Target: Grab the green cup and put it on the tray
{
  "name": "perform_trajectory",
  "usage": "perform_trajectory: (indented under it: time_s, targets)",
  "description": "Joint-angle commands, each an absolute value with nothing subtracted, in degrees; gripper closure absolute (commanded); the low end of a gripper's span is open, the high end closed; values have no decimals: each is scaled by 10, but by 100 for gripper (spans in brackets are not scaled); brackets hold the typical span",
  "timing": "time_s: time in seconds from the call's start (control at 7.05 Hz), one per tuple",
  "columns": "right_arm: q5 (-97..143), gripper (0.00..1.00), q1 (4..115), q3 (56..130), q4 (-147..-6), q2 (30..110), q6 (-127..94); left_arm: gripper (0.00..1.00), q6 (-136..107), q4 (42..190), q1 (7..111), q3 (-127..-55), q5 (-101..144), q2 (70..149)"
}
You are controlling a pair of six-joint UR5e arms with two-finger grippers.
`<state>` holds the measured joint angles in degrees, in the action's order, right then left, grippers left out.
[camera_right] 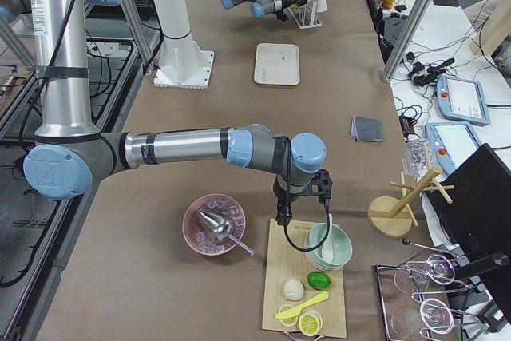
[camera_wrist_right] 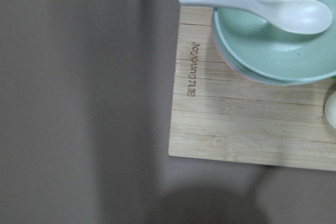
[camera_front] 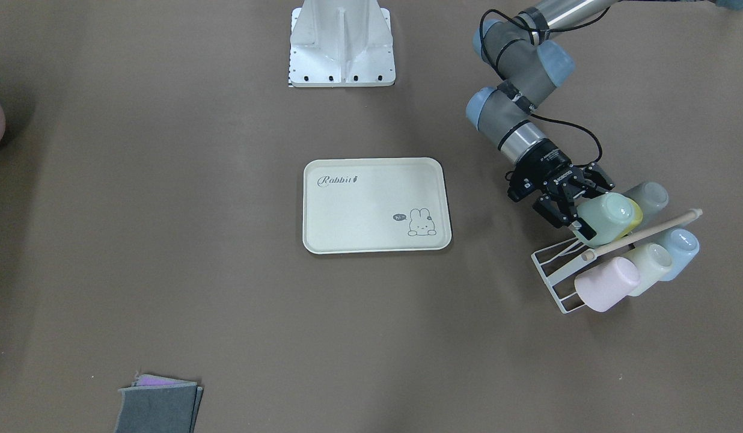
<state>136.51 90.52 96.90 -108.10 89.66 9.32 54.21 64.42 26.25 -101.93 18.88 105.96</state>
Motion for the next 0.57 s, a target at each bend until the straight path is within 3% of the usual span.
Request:
perform_trajectory:
  time_s: [0.0, 0.14, 0.43]
  targets:
    - [1347, 0, 913, 969, -1090, 903, 97, 100, 577, 649, 268, -1112, 183, 1017]
    - [1346, 0, 914, 967, -1090, 906, 95, 100, 570, 705, 269, -1136, 185, 1000]
    - [1348, 0, 928, 971, -1088, 918, 96, 100, 577, 995, 283, -1130, 220, 998]
